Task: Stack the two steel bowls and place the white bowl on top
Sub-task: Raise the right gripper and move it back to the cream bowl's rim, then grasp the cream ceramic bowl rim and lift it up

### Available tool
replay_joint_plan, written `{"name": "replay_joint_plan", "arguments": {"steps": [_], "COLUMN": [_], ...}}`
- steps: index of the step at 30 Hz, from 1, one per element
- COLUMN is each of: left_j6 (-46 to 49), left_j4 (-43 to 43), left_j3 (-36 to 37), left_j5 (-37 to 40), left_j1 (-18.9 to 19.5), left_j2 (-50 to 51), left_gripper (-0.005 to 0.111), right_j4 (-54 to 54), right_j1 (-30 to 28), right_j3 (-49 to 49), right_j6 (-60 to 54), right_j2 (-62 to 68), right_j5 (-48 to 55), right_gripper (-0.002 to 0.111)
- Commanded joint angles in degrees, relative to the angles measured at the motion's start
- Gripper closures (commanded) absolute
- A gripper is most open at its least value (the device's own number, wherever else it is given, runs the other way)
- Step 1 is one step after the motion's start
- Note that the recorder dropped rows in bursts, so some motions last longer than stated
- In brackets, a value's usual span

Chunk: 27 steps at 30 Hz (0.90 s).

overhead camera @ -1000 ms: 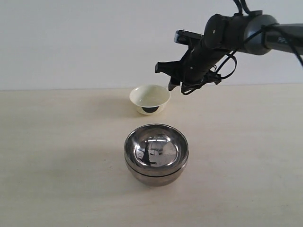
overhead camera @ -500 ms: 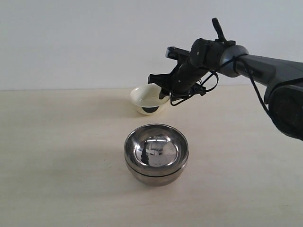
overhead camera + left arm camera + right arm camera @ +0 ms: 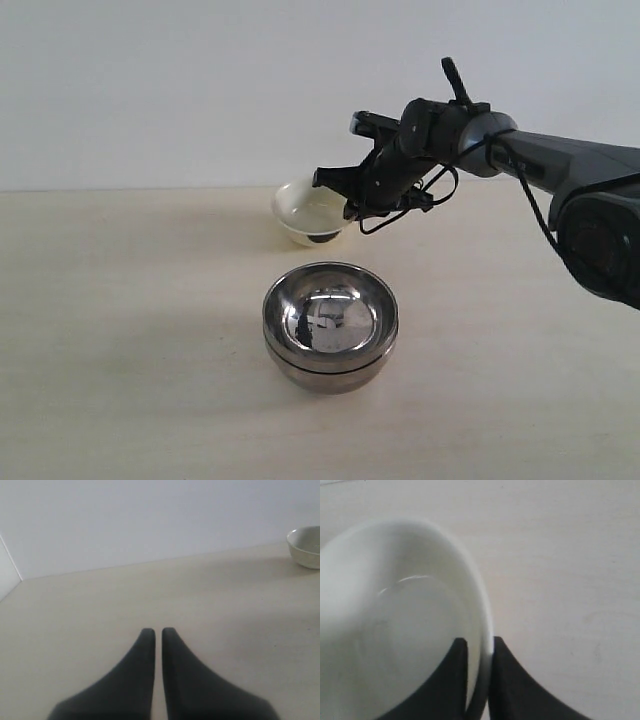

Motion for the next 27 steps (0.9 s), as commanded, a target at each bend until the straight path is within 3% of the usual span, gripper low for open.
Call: {"name": "replay_joint_plan", "arguments": {"steps": [1,27], "left_j6": [-0.56,-0.56], "left_j4": [-0.49,-0.49], "left_j3": [0.2,0.2], "left_j5": [-0.46,-0.46], "left_j1": [0.17,0.17], "left_j2": [-0.22,-0.22], "left_gripper": [0.103,0.103], "right_j4": [-0.51,-0.46], "right_j1": [-0.2,-2.32], "right_j3": [-0.39,-0.29], "right_j6": [-0.22,-2.29], "right_j2": [-0.54,-17.83], "right_j5": [0.59,21.2], "right_gripper": [0.108,0.108]}}
